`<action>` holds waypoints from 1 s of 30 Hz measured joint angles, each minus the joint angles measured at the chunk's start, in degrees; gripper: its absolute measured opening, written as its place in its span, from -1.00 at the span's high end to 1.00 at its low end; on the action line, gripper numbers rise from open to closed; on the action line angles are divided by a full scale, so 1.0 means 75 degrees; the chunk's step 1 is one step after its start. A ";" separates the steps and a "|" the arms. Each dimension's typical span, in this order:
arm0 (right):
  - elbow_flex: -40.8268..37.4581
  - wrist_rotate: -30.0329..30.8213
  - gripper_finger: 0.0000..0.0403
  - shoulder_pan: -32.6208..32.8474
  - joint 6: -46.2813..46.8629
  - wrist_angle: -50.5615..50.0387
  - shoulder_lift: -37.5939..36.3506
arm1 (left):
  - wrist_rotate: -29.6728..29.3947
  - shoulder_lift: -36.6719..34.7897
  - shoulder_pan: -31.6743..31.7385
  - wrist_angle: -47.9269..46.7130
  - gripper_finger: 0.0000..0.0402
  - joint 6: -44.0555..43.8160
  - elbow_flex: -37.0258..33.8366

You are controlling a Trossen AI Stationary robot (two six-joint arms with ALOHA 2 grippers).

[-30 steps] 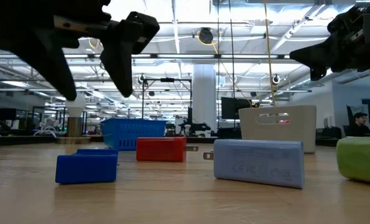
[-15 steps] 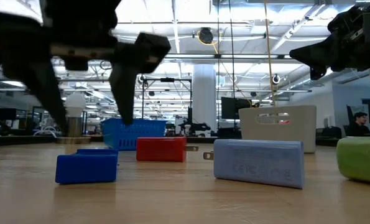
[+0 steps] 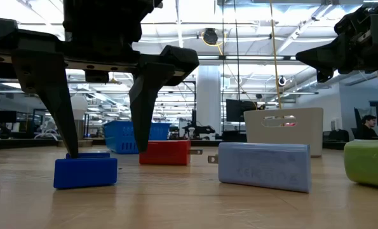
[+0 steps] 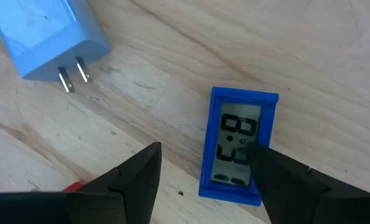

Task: Pick & Place Office items
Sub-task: Put the blue digital clock into the blue bin

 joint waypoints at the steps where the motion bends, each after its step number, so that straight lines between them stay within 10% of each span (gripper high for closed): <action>1: 0.0000 0.0000 0.98 -0.0001 -0.0005 0.0000 0.0000 | 0.0015 0.0003 0.0003 -0.0007 -0.22 -0.0023 0.0000; 13: 0.0000 -0.0003 0.98 -0.0002 0.0006 0.0001 0.0000 | -0.0137 0.0006 0.0561 -0.0591 -0.22 -0.1250 -0.0004; 30: 0.0000 0.0000 0.98 -0.0001 0.0002 0.0003 -0.0001 | -0.0392 -0.0861 0.0116 -0.0663 -0.22 -0.0137 -0.0044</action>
